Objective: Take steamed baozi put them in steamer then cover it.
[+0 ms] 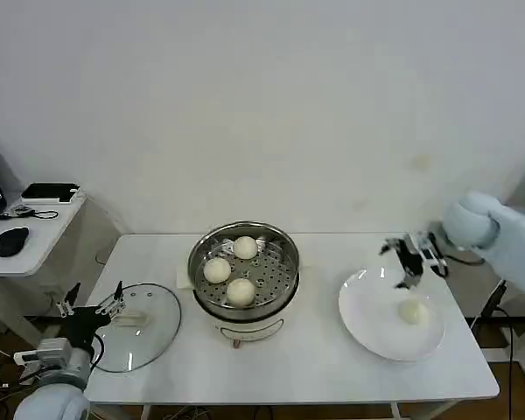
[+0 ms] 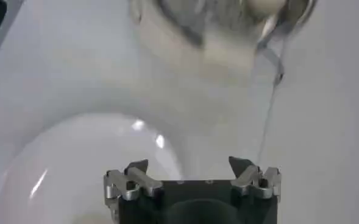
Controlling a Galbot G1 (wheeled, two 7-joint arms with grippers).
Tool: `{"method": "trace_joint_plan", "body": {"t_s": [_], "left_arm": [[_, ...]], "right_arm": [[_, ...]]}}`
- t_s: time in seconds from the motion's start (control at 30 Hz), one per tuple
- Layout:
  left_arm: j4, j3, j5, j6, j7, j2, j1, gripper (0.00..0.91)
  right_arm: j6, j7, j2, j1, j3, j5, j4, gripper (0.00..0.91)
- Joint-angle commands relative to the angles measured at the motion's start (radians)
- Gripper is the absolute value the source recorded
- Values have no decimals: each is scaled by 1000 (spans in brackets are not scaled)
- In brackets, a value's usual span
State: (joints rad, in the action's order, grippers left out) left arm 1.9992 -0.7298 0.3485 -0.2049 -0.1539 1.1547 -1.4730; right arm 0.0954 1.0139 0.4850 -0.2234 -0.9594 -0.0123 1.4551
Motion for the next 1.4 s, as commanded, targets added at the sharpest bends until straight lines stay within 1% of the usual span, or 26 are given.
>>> {"method": "trace_joint_plan", "body": {"t_s": [0.03,0.17,0.3,0.63,0.73,0.87,1.03,1.13,1.2,1.27,1.3,1.4], "left_arm": [[1,15,-7,0,1,-3,1,907],[0,7,-6,1,1,-5,-8,907],[-2,3,-3,8,6,-8,-10,907],[2,3,-5,9,6,-2,-14,907],[0,3,-5,9,5,-2,-13,907],[2,0,-5,8,5,-4,-11,907],[-1,-4,-5,9,4,-3,-13,907],[-2,-3,-7,9,5,-1,-14,907],[-1,-3,-7,8,5,0,-14,907],[1,-3,-6,8,4,0,-14,907],[2,-3,-7,8,5,0,-15,907],[2,-3,-6,7,4,1,-15,907]], "right_arm": [[-4,2,-140,363,251,148,-56,907],[-1,2,-113,455,335,174,-92,907],[-2,-5,-74,488,367,193,-130,907],[-2,-8,-1,476,365,200,-200,907],[-6,-8,42,481,391,206,-235,907],[-10,-11,85,476,391,219,-272,907],[-14,-20,119,463,390,224,-307,907],[-14,-17,127,458,389,223,-315,907],[-10,-13,127,457,384,225,-313,887],[-6,-6,124,457,381,229,-310,846],[-5,-6,123,457,380,229,-309,806],[2,-3,119,457,379,232,-306,756]]}}
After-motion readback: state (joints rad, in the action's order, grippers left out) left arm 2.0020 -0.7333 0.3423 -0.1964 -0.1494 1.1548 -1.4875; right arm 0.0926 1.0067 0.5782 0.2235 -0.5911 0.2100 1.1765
